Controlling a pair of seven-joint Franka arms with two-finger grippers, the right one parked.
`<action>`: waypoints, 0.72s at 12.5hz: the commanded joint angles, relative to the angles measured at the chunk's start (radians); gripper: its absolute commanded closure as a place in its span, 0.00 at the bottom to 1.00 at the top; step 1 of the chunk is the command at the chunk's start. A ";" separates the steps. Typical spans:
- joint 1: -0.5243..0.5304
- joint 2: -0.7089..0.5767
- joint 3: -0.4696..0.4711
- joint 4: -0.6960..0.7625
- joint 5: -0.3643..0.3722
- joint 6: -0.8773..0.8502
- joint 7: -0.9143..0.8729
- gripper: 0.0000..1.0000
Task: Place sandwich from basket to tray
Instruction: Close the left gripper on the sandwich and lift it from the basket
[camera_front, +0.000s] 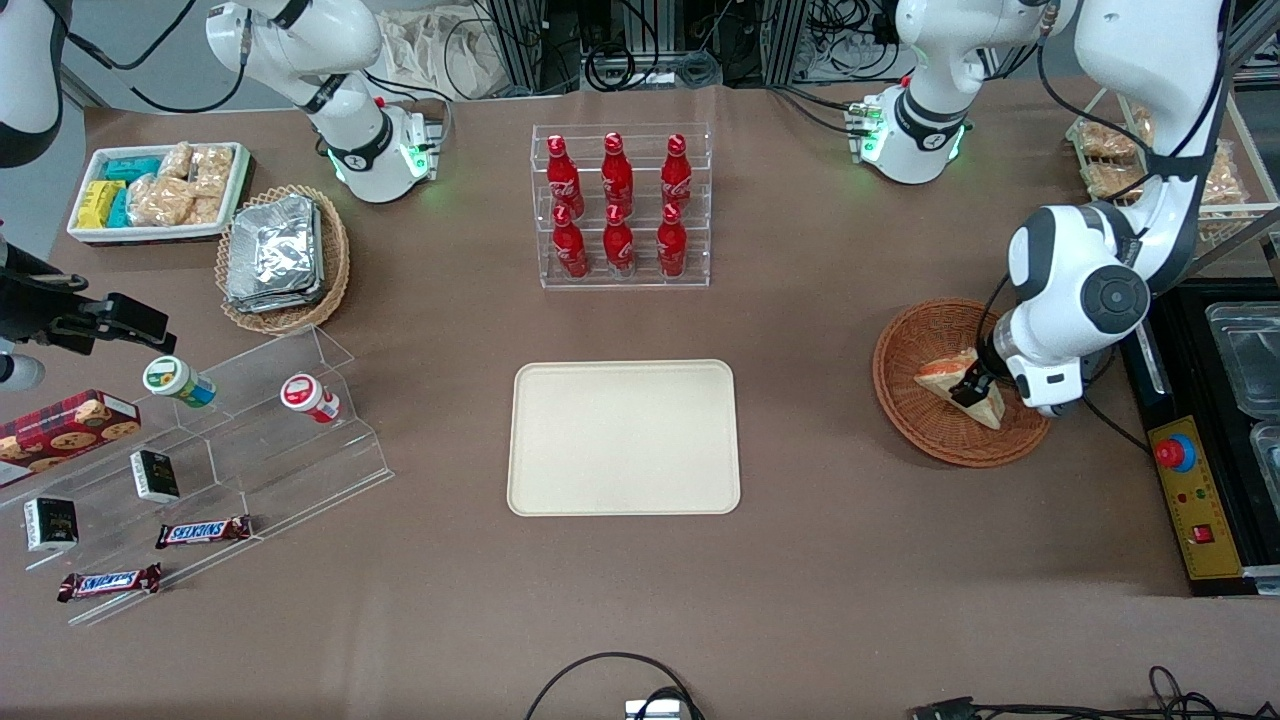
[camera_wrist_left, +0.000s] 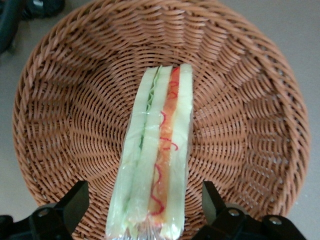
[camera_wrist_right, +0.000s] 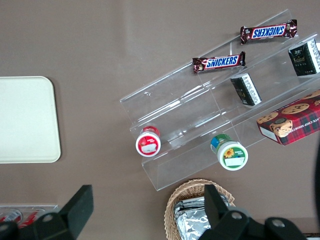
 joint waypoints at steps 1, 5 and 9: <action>-0.003 0.052 -0.004 -0.005 -0.008 0.082 -0.064 0.00; 0.000 0.053 -0.003 0.003 0.005 0.081 -0.117 1.00; 0.000 0.026 -0.007 0.091 0.005 -0.056 -0.101 1.00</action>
